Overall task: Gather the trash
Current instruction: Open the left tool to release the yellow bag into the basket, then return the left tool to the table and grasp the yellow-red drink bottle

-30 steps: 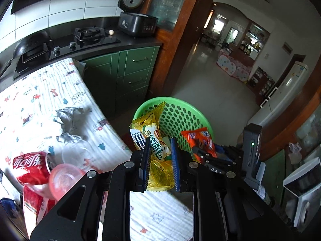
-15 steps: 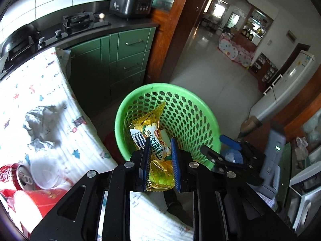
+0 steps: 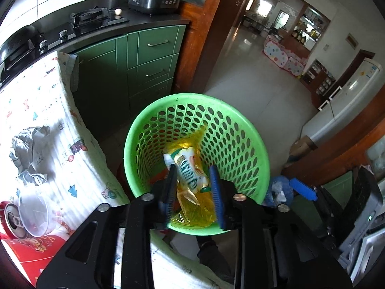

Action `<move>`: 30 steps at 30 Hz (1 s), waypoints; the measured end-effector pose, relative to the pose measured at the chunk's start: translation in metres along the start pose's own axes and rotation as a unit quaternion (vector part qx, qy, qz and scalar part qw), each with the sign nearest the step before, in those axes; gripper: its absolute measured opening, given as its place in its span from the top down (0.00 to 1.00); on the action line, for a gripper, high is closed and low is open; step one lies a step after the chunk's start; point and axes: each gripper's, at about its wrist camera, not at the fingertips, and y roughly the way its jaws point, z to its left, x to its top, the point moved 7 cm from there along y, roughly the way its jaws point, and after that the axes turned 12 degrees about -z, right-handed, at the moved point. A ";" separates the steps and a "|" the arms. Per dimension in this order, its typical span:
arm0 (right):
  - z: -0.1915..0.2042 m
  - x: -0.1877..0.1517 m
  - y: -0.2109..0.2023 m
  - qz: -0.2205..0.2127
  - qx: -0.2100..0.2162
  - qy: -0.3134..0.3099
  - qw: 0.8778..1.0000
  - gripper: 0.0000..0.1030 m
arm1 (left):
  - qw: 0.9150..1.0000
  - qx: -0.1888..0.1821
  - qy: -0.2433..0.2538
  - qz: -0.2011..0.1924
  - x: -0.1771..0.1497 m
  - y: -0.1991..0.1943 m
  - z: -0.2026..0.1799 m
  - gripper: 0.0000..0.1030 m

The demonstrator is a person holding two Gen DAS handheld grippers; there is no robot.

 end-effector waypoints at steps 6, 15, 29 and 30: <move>0.012 -0.003 -0.009 -0.001 0.007 -0.005 1.000 0.17 | 1.000 -0.008 -0.007 -0.017 -0.001 -0.008 0.001 0.43; 0.041 -0.008 -0.022 0.000 0.024 -0.018 1.000 0.17 | 0.999 -0.004 0.002 -0.053 -0.011 -0.055 0.011 0.32; 0.124 -0.013 -0.032 0.003 0.076 -0.056 0.996 0.16 | 0.993 0.048 -0.020 -0.106 -0.041 -0.154 0.074 0.28; 0.131 -0.014 -0.032 0.004 0.081 -0.059 0.995 0.16 | 0.992 0.054 -0.022 -0.108 -0.044 -0.162 0.082 0.28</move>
